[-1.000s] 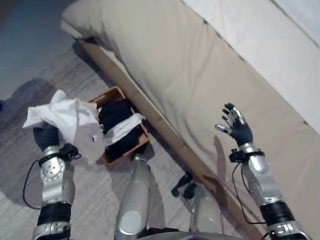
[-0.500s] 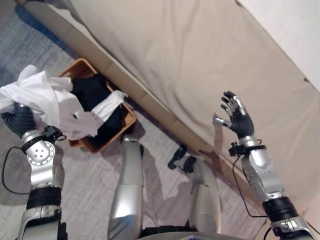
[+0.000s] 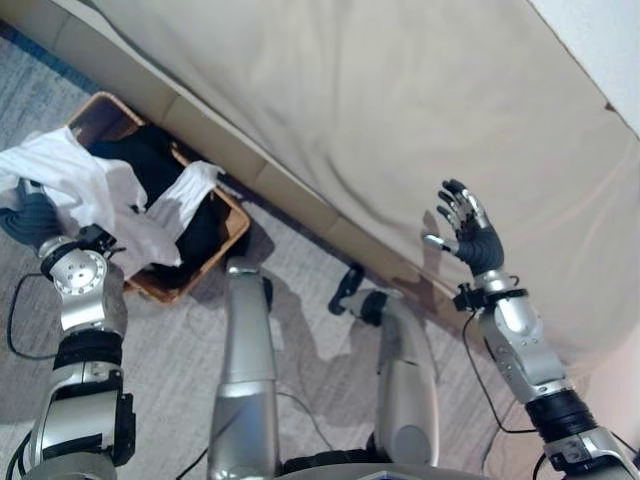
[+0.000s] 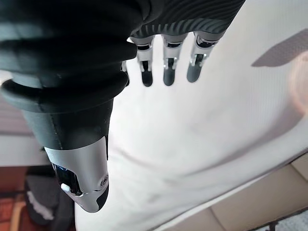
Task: Pick up clothes into the bucket
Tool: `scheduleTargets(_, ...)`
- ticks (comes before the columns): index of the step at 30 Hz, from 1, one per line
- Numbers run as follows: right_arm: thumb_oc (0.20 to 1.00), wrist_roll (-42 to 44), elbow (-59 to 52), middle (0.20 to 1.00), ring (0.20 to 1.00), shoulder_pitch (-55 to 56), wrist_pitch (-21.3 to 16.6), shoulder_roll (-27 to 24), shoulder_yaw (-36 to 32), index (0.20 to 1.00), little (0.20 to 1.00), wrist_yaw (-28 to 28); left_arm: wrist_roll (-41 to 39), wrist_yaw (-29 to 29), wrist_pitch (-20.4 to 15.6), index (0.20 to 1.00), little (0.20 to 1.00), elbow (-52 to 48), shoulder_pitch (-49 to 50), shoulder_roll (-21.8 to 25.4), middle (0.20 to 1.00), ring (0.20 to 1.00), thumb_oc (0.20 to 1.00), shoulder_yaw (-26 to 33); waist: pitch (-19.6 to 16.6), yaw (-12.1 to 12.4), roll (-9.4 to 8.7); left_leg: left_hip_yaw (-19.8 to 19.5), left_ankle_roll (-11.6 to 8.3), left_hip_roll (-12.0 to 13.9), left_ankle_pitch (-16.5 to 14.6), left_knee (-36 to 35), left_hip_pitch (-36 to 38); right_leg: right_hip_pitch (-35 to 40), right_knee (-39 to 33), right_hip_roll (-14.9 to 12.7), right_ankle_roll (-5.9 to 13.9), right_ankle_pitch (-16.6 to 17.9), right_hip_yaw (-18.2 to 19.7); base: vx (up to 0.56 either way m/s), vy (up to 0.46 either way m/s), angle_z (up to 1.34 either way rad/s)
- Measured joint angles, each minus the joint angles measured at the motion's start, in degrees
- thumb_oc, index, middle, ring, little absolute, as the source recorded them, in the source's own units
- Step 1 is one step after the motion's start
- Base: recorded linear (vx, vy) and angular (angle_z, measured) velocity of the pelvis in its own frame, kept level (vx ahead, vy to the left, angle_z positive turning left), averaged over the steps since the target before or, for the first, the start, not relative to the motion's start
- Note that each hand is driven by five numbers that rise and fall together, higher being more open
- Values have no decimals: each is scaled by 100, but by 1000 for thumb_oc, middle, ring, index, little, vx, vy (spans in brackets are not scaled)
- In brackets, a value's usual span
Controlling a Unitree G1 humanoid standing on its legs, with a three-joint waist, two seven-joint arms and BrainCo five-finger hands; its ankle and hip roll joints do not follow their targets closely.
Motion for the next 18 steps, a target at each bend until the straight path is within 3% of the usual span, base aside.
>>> scheduleTargets(8,1000,1,2,1000,1000,-45,-5,24,-5,1000,1000,-42,-41,241,-136,200,200,-967,-188,148,200,200,200,11,-35,16,-51,119,-10,69,7,-78,-24,-91,-113,46,47,54,85,5,8,-4)
scheduleTargets(14,1000,14,9,1000,1000,-92,-5,23,-7,1000,1000,-29,-47,282,-252,200,200,-974,-298,650,200,200,200,45,-37,30,-52,190,-30,103,19,-178,57,-86,-178,60,32,68,137,0,-2,-1)
scheduleTargets(18,1000,14,23,1000,1000,-89,-4,32,-11,1000,1000,-25,-53,279,-401,200,200,-965,-100,438,200,200,200,152,-37,32,-52,218,-29,120,14,-197,69,-97,-191,63,31,66,158,-2,-5,-1)
